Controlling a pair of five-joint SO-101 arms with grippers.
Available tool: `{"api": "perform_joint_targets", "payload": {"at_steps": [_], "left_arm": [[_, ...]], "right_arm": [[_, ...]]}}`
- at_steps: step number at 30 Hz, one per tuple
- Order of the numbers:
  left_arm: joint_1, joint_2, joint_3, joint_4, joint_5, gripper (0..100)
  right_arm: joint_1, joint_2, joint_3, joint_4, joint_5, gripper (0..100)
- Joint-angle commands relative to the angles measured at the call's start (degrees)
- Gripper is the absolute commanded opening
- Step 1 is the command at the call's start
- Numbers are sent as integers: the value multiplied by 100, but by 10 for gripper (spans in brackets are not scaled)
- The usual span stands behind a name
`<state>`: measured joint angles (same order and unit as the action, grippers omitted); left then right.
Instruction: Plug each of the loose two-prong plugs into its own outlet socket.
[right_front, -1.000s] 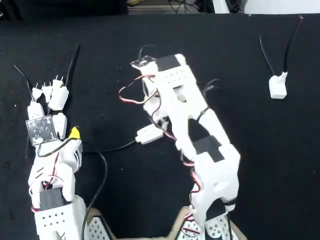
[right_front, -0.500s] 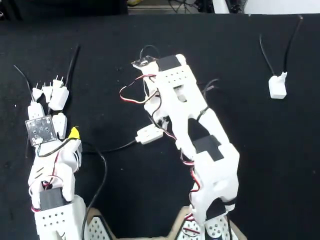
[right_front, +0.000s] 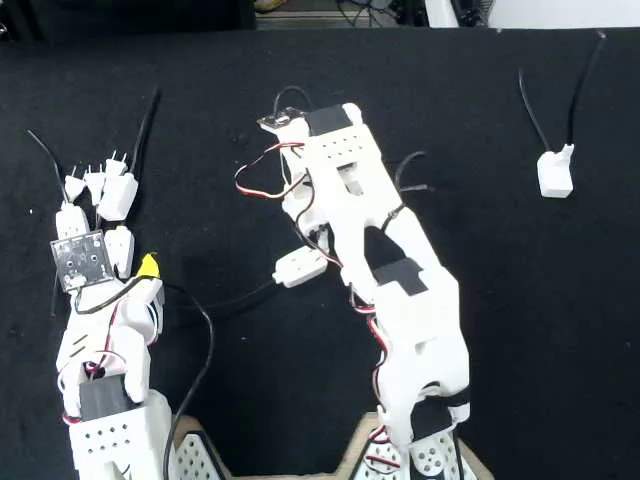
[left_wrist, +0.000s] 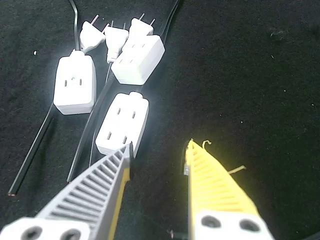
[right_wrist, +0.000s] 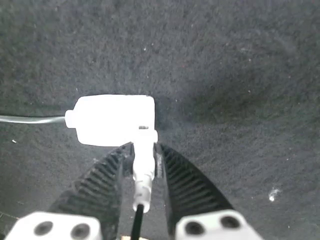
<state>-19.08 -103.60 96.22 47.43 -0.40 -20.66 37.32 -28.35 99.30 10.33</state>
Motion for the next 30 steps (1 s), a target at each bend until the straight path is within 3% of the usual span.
{"api": "perform_joint_targets", "payload": {"at_steps": [1,11,22,30], "left_arm": [[-40,18,119,18,79,184],[-40,18,119,18,79,184],[-40,18,119,18,79,184],[-40,18,119,18,79,184]], "right_arm": [[-88,48,-180,167,-9,11],[-281,13,-207,176,70,11],[-299,-356,418,167,1011,11],[-281,-347,453,141,1011,11]]}}
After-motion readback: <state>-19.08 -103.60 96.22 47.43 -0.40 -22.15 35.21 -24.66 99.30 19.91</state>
